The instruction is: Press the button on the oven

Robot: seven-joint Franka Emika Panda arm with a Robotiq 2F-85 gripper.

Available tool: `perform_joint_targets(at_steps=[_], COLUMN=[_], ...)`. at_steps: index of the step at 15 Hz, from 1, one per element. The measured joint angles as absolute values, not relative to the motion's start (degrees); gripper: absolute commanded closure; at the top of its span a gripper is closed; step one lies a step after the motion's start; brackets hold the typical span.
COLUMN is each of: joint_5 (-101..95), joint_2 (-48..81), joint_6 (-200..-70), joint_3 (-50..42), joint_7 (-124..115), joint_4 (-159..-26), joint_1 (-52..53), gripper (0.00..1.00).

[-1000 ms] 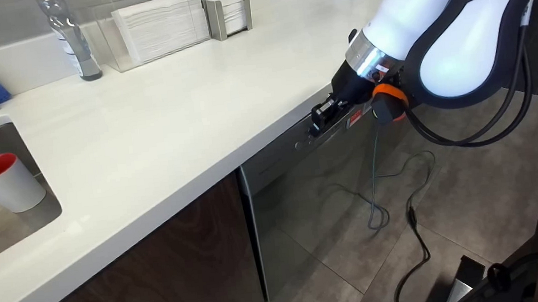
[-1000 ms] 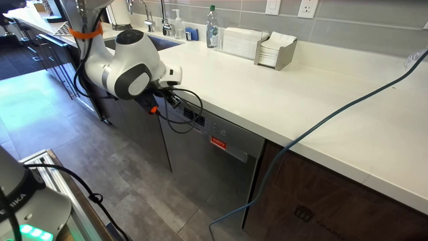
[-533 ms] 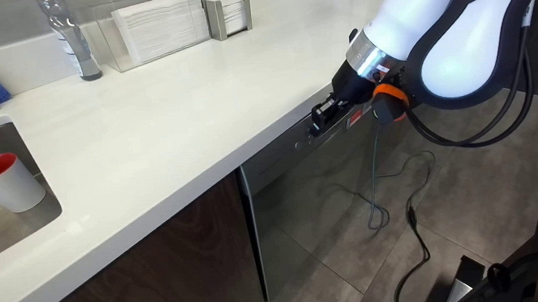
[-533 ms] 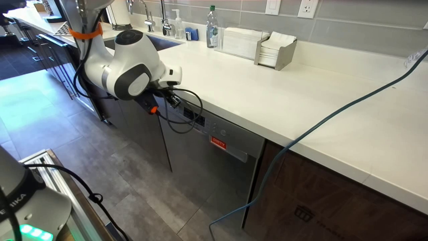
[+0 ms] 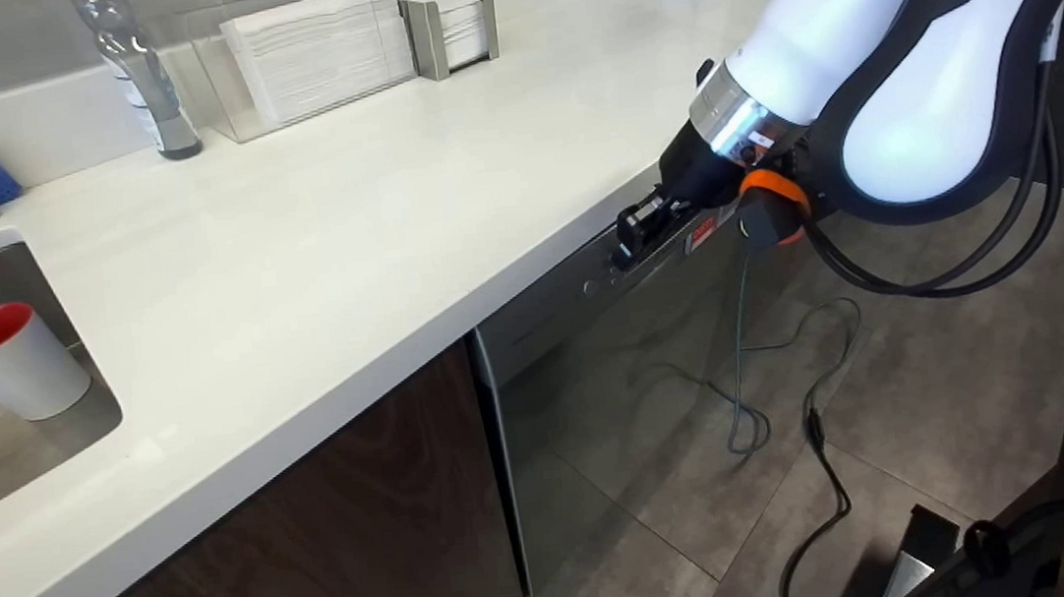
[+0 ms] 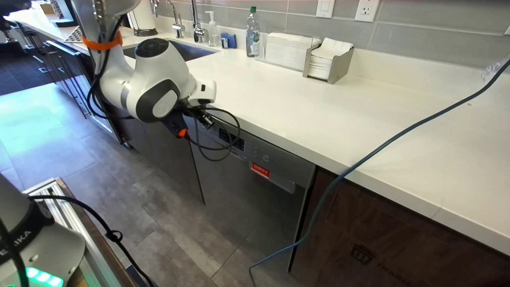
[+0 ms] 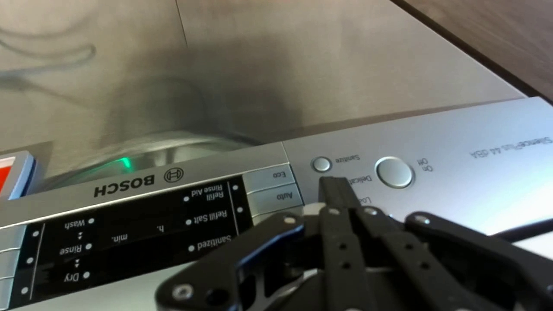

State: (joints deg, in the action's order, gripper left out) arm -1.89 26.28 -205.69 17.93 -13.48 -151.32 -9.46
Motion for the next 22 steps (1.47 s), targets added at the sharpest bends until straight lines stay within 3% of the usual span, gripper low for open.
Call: perform_joint_targets(at_steps=[22], joint_5=[-3.77], joint_2=[27.13], joint_6=[-207.69], joint_3=[17.94], joint_7=[-16.81], joint_4=[-151.60], joint_1=[-10.23], gripper=[1.00])
